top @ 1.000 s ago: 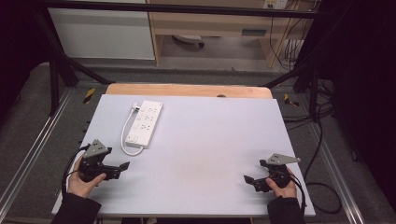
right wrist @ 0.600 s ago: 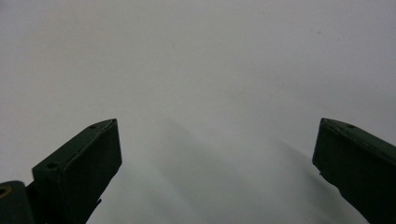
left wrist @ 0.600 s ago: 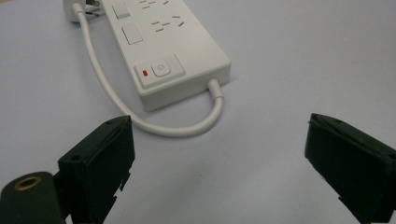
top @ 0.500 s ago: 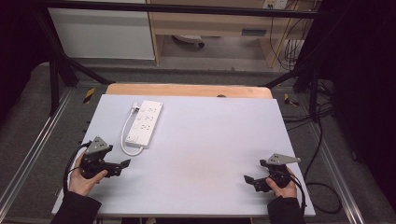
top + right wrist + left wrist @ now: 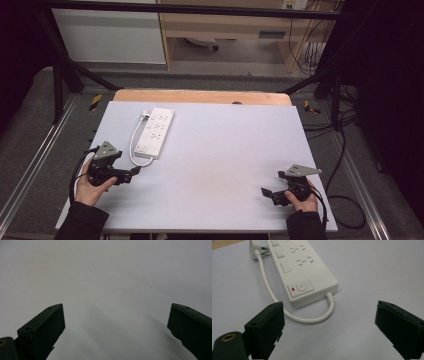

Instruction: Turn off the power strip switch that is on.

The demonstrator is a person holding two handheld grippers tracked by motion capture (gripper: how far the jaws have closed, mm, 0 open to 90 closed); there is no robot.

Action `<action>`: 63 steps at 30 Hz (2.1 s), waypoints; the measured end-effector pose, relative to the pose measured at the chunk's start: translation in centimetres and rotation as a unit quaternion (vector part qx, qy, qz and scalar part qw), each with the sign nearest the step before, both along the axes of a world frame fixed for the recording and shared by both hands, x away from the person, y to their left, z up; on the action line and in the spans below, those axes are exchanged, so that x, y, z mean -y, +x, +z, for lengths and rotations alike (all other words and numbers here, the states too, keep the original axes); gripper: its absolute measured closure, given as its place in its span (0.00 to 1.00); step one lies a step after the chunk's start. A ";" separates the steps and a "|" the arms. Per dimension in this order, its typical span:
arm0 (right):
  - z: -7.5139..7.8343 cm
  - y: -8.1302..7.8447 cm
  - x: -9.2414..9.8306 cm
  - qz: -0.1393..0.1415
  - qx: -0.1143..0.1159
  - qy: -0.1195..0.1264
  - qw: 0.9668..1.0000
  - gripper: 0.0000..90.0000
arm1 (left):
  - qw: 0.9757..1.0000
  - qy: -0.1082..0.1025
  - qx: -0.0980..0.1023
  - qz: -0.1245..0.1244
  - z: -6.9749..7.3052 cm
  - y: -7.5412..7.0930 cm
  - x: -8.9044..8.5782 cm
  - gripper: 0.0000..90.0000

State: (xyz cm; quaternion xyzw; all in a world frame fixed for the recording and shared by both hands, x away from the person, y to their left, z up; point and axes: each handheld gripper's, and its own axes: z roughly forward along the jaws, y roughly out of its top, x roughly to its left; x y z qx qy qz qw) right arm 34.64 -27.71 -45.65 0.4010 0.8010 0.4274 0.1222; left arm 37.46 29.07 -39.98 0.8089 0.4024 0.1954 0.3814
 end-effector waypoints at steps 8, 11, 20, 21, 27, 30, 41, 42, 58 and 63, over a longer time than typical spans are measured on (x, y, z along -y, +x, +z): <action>0.0 0.0 0.0 0.001 -0.001 -0.001 1.000 0.02 | 1.000 0.000 0.001 0.002 0.3 0.6 0.3 0.10; 0.0 0.0 0.0 0.001 -0.001 0.000 1.000 0.02 | 1.000 0.002 0.002 0.002 0.5 0.9 0.4 0.10; 0.0 0.0 0.0 0.001 -0.001 0.000 1.000 0.02 | 1.000 0.003 0.002 0.003 0.7 1.6 0.7 0.10; 0.0 0.0 0.0 0.001 -0.001 0.000 1.000 0.02 | 1.000 0.002 0.002 0.004 0.8 1.7 0.8 0.10; 0.0 0.0 0.0 0.001 -0.001 0.000 1.000 0.02 | 1.000 0.004 0.005 0.003 1.2 2.1 1.0 0.10; 0.0 0.0 0.0 0.000 -0.001 0.000 1.000 0.02 | 1.000 0.005 0.006 0.005 1.4 2.4 1.2 0.10; 0.0 0.0 0.0 0.003 0.000 -0.002 1.000 0.02 | 1.000 0.007 0.007 0.010 1.8 3.5 1.9 0.11; 0.0 0.0 0.0 0.003 -0.001 -0.002 1.000 0.02 | 1.000 0.007 0.007 0.010 1.8 3.5 1.9 0.11; 0.0 0.1 0.0 0.003 0.000 -0.003 1.000 0.02 | 1.000 0.012 0.004 0.026 2.0 5.5 2.8 0.15; -0.1 0.1 0.0 0.003 -0.001 -0.003 1.000 0.02 | 0.999 0.014 -0.001 0.035 1.7 6.0 2.8 0.18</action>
